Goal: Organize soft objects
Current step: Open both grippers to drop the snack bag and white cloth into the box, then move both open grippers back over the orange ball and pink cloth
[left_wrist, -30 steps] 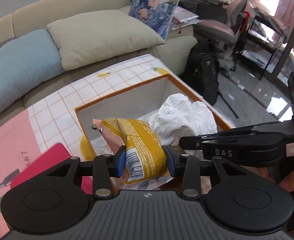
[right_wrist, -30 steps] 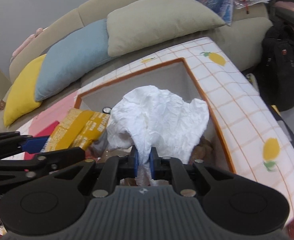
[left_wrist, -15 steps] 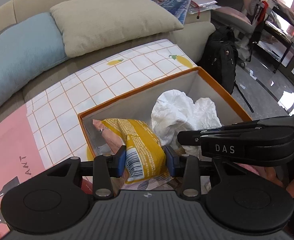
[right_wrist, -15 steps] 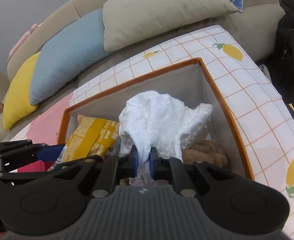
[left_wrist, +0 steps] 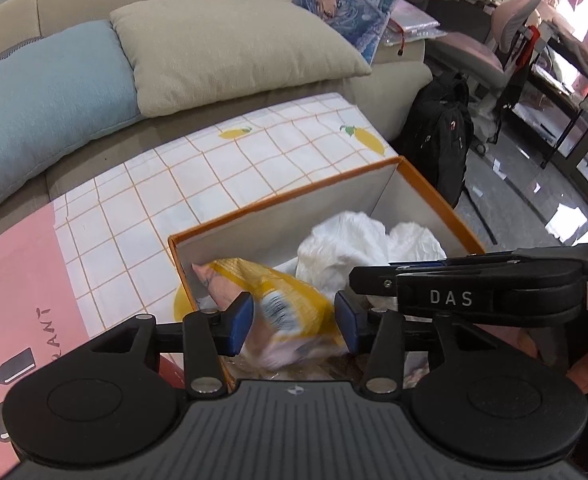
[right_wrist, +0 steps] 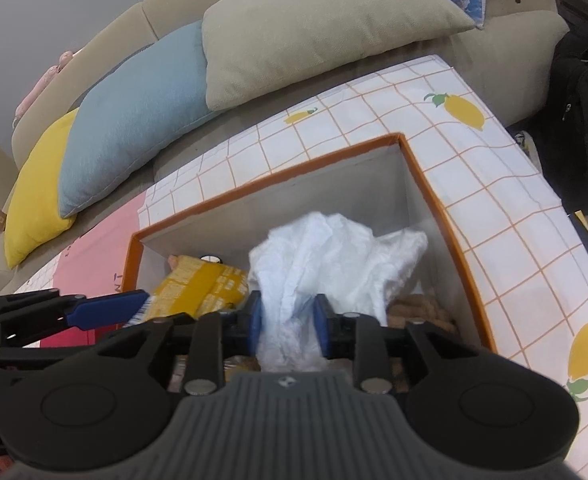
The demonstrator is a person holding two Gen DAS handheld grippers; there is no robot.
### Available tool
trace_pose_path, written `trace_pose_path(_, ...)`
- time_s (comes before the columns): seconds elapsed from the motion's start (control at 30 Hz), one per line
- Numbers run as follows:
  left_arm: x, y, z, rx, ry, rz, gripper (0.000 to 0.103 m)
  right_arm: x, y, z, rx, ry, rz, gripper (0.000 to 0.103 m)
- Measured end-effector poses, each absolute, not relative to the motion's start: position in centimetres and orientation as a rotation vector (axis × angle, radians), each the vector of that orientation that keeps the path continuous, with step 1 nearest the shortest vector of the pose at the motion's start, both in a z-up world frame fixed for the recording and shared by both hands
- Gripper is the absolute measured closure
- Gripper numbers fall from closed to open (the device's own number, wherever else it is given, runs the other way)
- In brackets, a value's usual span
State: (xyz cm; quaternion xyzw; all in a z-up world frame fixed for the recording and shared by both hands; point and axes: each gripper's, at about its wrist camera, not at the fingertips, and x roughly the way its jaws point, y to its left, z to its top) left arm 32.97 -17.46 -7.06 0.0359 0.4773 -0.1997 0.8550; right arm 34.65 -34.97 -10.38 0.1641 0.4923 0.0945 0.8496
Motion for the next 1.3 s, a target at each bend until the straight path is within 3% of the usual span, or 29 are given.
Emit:
trace_pose_path(0.3, 31.5, -16.1, -4.5, 0.041, 0.931, -0.419, 0.040, 33.5, -34.2, -8.0, 0.330, 0.997, 0.169, 0.054)
trace_pose_path(0.33, 31.3, -15.9, -4.2, 0.039, 0.923, -0.417, 0.040, 33.3, -34.1, -7.7, 0.324, 0.991, 0.160, 0.048)
trace_pose_path(0.63, 27.4, -13.1, -0.8, -0.022, 0.796, -0.422, 0.039, 29.5, -33.1, -3.9, 0.276, 0.877, 0.144, 0.035)
trace_pose_path(0.87, 22.0, -10.0, 1.4, -0.055, 0.654, -0.403, 0.039, 24.1, -30.8, -1.1, 0.252, 0.721, 0.131, 0.033)
trace_pose_path(1.1, 17.2, -5.2, 1.6, -0.153, 0.633, -0.347, 0.039, 18.6, -26.9, -1.5, 0.239, 0.646, 0.118, 0.032)
trace_pose_path(1.17, 16.0, -3.8, 1.1, -0.170, 0.647, -0.317, 0.039, 17.2, -25.6, -1.9, 0.227, 0.639, 0.114, 0.028)
trace_pose_path(1.23, 15.0, -2.4, 0.4, -0.171, 0.675, -0.281, 0.039, 16.1, -24.1, -2.4, 0.198, 0.643, 0.125, 0.018)
trace_pose_path(1.3, 14.0, -0.9, -0.6, -0.159, 0.702, -0.231, 0.039, 15.0, -22.6, -3.0, 0.149, 0.628, 0.135, 0.018)
